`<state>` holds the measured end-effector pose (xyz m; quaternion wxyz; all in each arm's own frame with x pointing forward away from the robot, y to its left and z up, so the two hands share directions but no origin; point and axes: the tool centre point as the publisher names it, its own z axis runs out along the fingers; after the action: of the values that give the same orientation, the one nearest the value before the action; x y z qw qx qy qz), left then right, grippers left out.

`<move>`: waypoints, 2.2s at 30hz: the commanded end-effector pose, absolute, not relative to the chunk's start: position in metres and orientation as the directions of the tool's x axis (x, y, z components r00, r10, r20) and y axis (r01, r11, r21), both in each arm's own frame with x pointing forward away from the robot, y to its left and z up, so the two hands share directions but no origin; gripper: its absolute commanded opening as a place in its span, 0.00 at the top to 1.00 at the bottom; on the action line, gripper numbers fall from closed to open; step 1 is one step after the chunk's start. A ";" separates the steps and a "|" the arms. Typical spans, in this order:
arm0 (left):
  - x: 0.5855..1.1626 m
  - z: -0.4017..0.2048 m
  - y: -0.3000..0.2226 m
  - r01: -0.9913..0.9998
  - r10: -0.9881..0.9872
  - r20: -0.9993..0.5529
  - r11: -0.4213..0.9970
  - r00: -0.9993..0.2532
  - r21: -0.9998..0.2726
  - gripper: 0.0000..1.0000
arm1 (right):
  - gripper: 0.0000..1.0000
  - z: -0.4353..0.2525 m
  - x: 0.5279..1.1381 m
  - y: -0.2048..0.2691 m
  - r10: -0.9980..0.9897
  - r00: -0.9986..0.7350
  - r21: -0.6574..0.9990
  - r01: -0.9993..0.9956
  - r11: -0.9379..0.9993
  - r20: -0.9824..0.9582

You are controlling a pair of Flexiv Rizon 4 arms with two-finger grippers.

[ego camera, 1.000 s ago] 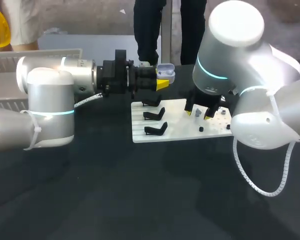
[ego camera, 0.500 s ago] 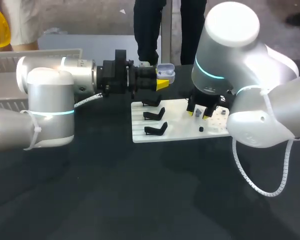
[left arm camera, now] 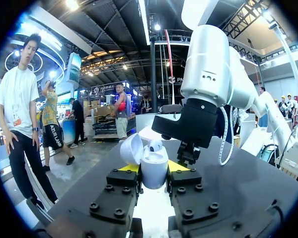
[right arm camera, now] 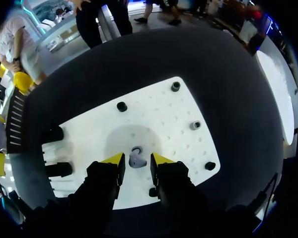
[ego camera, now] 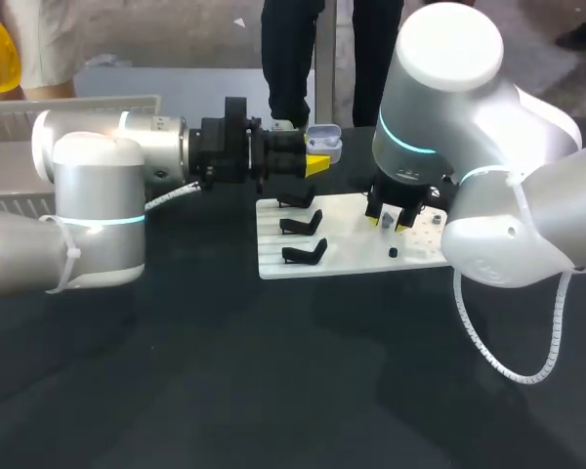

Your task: Pick up each earbud case from the left stands, insert the matching earbuds, close the lid, and place the case in the box.

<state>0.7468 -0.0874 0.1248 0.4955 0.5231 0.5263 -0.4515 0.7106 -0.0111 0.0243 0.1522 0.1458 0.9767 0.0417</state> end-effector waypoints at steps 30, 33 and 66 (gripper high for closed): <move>0.745 0.124 -0.087 0.998 0.099 -0.994 0.051 0.043 0.048 1.00 | 1.00 0.109 0.673 -0.015 0.203 -0.966 0.160 0.178 0.971 -0.159; 0.745 0.124 -0.087 0.998 0.099 -0.994 0.051 0.043 0.048 1.00 | 1.00 0.130 0.662 -0.012 0.147 -0.977 0.151 0.124 0.981 -0.152; 0.745 0.124 -0.087 0.998 0.099 -0.994 0.051 0.043 0.048 1.00 | 1.00 0.212 0.683 0.088 -0.481 -0.848 0.091 -0.509 0.856 -0.220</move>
<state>0.7468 -0.0874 0.1248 0.4955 0.5231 0.5263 -0.4515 0.6725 0.0815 0.2124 0.1195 -0.2513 0.9574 0.0774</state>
